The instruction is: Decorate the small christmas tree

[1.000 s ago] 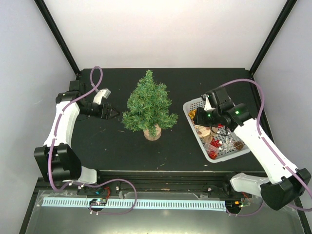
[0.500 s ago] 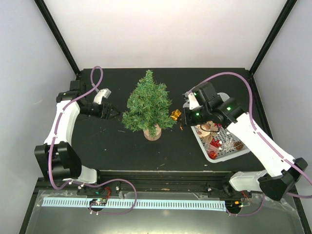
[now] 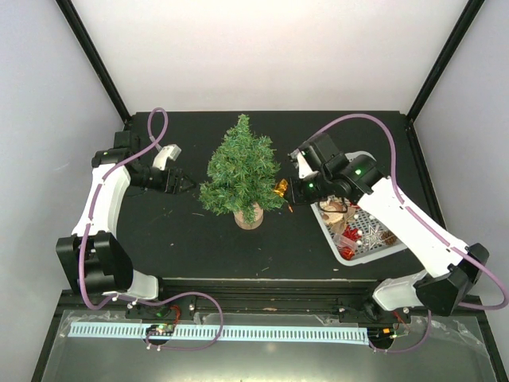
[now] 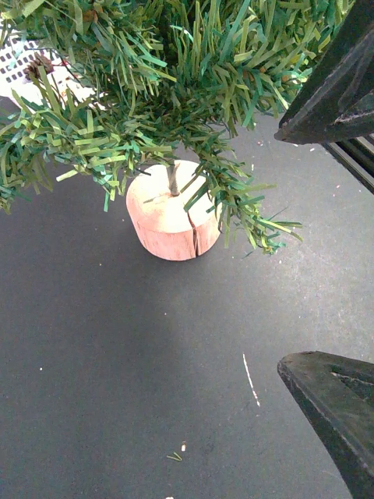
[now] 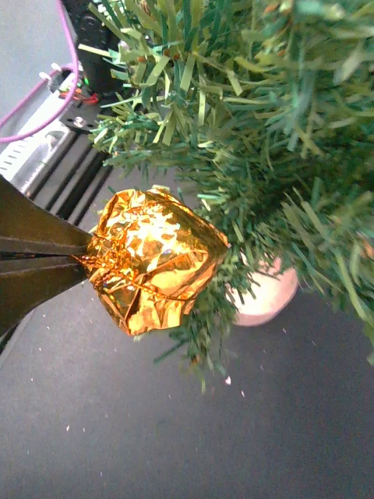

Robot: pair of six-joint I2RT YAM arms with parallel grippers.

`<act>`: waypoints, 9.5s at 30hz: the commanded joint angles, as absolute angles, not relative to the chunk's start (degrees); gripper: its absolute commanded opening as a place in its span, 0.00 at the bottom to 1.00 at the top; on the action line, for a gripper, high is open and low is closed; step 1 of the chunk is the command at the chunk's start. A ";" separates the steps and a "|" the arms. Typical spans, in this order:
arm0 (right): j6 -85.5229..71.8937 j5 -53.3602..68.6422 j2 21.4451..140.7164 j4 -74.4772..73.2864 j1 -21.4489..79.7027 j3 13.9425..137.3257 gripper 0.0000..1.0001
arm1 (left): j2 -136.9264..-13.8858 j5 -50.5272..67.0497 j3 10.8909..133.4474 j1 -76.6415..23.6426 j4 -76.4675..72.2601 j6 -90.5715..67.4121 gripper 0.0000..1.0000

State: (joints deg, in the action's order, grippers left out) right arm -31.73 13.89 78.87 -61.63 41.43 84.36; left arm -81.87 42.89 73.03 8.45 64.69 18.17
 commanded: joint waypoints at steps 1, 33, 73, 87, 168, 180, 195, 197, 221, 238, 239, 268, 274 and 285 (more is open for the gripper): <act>-33.93 4.70 75.16 -66.03 40.85 86.46 0.01 | -81.02 43.95 73.45 8.74 64.58 18.30 0.74; -34.53 -10.36 88.94 -64.71 11.00 72.22 0.66 | -80.94 43.63 70.97 8.70 62.41 17.92 0.74; -33.22 -6.21 87.22 -59.31 -5.15 54.75 0.30 | -81.77 45.00 72.27 8.88 62.45 18.46 0.73; -32.60 -4.64 80.28 -64.49 -5.17 60.22 0.01 | -81.12 44.44 76.89 9.31 64.98 20.01 0.74; -66.09 39.02 53.31 -44.18 0.61 108.29 0.01 | -103.80 38.22 143.46 -53.40 52.70 12.00 0.86; -68.53 39.03 51.26 -41.03 0.57 103.32 0.01 | -108.38 46.57 146.54 -57.21 53.84 12.66 0.85; -70.46 39.63 50.89 -38.08 0.59 101.16 0.01 | -113.87 44.98 150.06 -58.89 52.95 11.63 0.85; -70.53 39.73 50.89 -37.99 0.61 101.25 0.01 | -114.35 43.97 150.32 -58.89 53.01 11.86 0.85; -69.59 39.99 49.56 -39.30 0.61 98.09 0.01 | -107.21 44.08 138.17 -55.17 45.08 12.02 0.83; -69.95 40.77 52.11 -39.75 0.58 102.61 0.01 | -111.67 44.23 139.79 -55.90 43.88 10.42 0.45; -69.96 40.78 52.12 -39.75 0.58 102.73 0.01 | -111.83 43.73 139.83 -55.90 43.93 10.45 0.31; -66.88 41.20 42.34 -39.51 0.59 87.37 0.35 | -97.55 34.06 142.29 -54.92 56.76 19.42 0.02; -62.40 41.35 40.31 -42.92 0.57 86.39 0.66 | -96.44 32.35 144.49 -55.35 56.25 19.73 0.02; -52.26 51.41 37.22 -51.41 0.61 86.05 0.83 | -94.38 24.56 145.02 -55.71 54.50 21.30 0.02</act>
